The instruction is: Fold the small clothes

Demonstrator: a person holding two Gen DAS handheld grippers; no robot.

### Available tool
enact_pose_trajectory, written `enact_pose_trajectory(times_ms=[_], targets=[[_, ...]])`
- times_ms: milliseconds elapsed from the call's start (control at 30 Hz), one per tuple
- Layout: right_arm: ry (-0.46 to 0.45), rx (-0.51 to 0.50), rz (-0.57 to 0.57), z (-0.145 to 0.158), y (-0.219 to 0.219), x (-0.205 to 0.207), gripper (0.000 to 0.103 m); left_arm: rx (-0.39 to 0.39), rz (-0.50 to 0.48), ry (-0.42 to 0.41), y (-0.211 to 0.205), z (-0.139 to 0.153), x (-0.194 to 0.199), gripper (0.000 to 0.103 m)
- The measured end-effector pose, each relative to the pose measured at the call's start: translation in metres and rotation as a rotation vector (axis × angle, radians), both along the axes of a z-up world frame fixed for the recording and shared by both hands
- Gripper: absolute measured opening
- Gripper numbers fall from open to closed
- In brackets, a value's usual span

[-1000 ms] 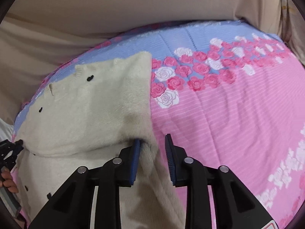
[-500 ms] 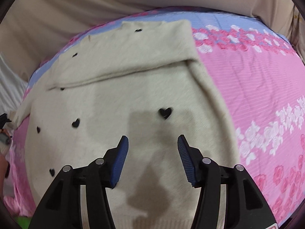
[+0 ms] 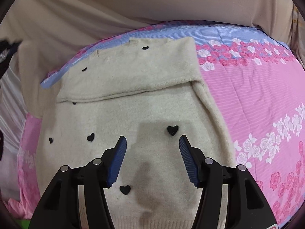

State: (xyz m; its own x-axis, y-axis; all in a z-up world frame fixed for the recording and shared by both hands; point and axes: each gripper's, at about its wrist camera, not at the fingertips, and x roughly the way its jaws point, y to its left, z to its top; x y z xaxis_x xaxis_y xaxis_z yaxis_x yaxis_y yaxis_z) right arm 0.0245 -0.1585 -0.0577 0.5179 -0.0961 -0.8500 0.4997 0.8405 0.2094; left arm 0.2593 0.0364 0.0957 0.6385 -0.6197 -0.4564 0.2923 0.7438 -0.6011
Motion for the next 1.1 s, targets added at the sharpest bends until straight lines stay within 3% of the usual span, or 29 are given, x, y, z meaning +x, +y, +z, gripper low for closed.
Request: enact_pose_trajectory(times_ms=[100,167,233,400,500,633,700,767,900,933,1033,1100], targets=[[-0.007,0.001,-0.046,-0.001,-0.019,-0.018,0.06,0.084,-0.204,0.078,-0.118,-0.039,-0.047,0.015],[-0.01,0.012,-0.083,-0.001,-0.032,-0.032,0.06,0.194,-0.281,0.161,-0.176,-0.082,-0.077,0.043],[-0.01,0.017,-0.117,-0.002,-0.045,-0.048,0.06,0.267,-0.297,0.223,-0.198,-0.121,-0.103,0.043],[0.005,-0.002,-0.123,-0.009,-0.067,-0.067,0.061,0.316,-0.242,0.288,-0.178,-0.165,-0.116,0.049],[-0.007,0.026,-0.129,-0.014,-0.08,-0.06,0.061,0.348,-0.16,0.28,-0.133,-0.171,-0.117,0.05],[-0.016,0.015,-0.088,-0.015,-0.087,-0.035,0.061,0.33,-0.058,0.309,-0.085,-0.167,-0.104,0.051],[-0.001,-0.008,-0.055,-0.018,-0.089,-0.018,0.061,0.316,-0.049,0.318,-0.088,-0.165,-0.099,0.053],[0.015,-0.037,-0.015,-0.023,-0.092,0.004,0.061,0.3,-0.063,0.333,-0.098,-0.167,-0.098,0.063],[0.067,-0.073,0.054,-0.044,-0.098,0.055,0.061,0.26,-0.068,0.4,-0.117,-0.183,-0.093,0.065],[0.07,-0.066,0.068,-0.048,-0.1,0.066,0.058,0.251,-0.058,0.416,-0.119,-0.188,-0.09,0.065],[0.019,-0.02,0.078,-0.048,-0.115,0.088,0.011,0.245,-0.026,0.431,-0.121,-0.192,-0.082,0.065],[-0.061,0.019,0.005,-0.04,-0.137,0.078,0.009,0.269,-0.01,0.414,-0.122,-0.193,-0.077,0.065]])
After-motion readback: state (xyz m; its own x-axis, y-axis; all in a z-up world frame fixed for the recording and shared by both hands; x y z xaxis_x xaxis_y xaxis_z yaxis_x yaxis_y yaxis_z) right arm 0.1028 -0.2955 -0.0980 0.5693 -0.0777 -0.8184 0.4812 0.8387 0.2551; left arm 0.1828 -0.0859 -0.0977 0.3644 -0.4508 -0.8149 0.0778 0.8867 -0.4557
